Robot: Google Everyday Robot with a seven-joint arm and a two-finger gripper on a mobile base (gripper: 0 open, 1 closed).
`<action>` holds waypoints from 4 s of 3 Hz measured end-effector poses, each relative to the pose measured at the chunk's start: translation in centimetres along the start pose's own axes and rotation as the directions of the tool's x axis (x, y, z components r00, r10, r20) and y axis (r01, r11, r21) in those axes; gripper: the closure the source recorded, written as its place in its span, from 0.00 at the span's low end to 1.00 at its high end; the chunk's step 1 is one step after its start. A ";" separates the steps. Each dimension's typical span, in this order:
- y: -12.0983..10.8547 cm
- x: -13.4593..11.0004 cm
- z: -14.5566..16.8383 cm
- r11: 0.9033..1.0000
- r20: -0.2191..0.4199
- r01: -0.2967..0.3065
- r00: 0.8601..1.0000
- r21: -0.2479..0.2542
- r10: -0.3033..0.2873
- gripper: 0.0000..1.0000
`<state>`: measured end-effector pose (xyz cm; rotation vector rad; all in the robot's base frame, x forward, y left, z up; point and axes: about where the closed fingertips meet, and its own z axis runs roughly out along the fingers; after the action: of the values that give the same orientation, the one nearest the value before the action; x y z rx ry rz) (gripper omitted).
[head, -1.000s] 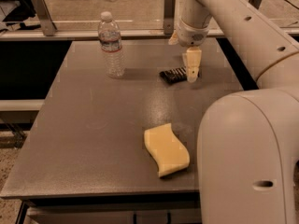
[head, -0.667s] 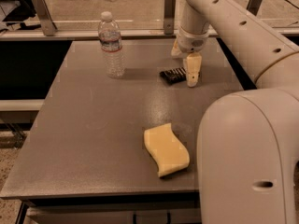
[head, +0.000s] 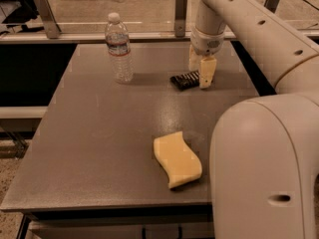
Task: Move rxbar chocolate near sponge
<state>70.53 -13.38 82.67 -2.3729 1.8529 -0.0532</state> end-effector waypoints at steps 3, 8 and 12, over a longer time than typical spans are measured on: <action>2.5 0.6 -5.3 0.997 0.090 -0.006 0.996 0.082 -0.002 1.00; 22.7 -0.8 -14.3 0.964 0.113 0.080 0.987 0.252 -0.111 1.00; 28.7 -6.8 -5.6 0.962 0.057 0.244 0.966 0.120 -0.252 1.00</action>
Offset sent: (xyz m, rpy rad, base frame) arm -0.0592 -0.0134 0.0914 0.2334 -0.0660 0.0366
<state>40.56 -14.05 85.01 -2.4789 1.4711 -0.0924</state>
